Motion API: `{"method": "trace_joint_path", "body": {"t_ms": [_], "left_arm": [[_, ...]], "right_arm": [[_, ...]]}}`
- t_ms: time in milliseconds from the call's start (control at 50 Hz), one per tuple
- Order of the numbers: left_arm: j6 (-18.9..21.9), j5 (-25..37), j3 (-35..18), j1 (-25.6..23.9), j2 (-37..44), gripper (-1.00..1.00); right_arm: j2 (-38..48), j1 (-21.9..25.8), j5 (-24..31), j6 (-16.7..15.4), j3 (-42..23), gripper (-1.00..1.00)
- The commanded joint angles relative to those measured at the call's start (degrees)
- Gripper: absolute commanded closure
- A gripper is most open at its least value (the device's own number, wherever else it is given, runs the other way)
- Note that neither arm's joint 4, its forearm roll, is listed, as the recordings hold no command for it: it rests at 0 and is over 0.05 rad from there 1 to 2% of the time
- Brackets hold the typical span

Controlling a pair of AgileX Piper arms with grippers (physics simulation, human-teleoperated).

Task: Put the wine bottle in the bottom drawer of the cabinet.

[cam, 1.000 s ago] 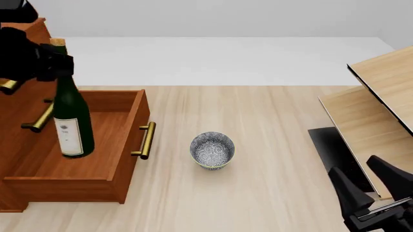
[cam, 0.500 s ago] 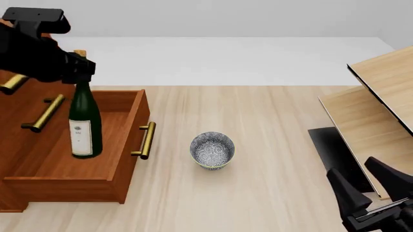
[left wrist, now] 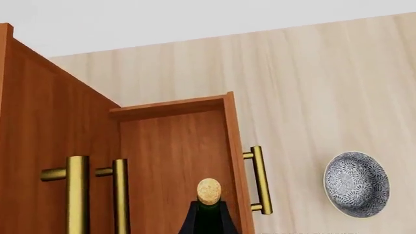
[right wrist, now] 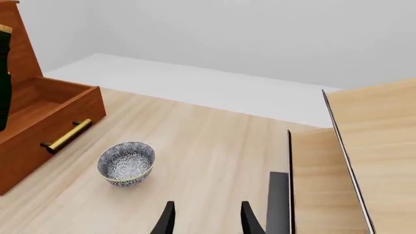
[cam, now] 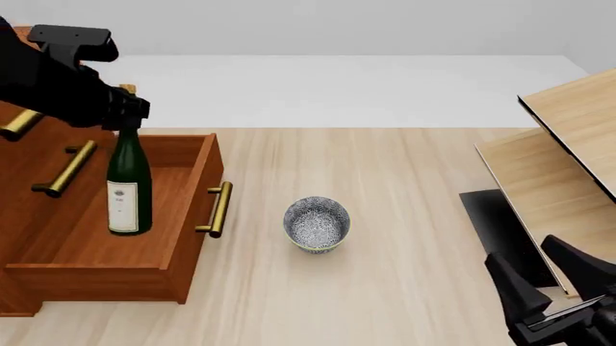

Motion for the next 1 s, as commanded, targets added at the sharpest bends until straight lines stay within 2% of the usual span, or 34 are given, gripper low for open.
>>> {"method": "trace_joint_path", "body": {"t_ms": [20, 320, 340, 360, 400, 440, 1000], "left_arm": [[-0.7, -0.4, 0.8, -0.5, 0.5, 1.0], [-1.3, -1.2, 3.1, -0.9, 1.3, 1.0], [-2.6, -0.9, 3.1, -1.5, 1.6, 1.0], [-0.9, -1.2, 3.2, -0.7, 1.4, 1.0], [-2.1, -1.2, 3.1, -1.2, 1.5, 1.0], [-1.4, -1.4, 3.6, -1.0, 1.6, 1.0], [-4.3, -4.2, 6.5, -2.5, 3.2, 1.0]], "right_arm": [[0.0, 0.0, 0.0, 0.1, 0.0, -1.0], [-0.2, 0.0, 0.5, 0.3, 0.1, -1.0], [0.1, 0.2, 0.3, 0.3, 0.1, -1.0], [0.1, 0.1, 0.3, 0.3, 0.1, -1.0], [0.2, 0.2, 0.2, 0.4, 0.1, -1.0], [0.2, 0.2, 0.3, 0.3, 0.1, -1.0], [0.9, 0.5, 0.0, 0.3, 0.1, -1.0]]}}
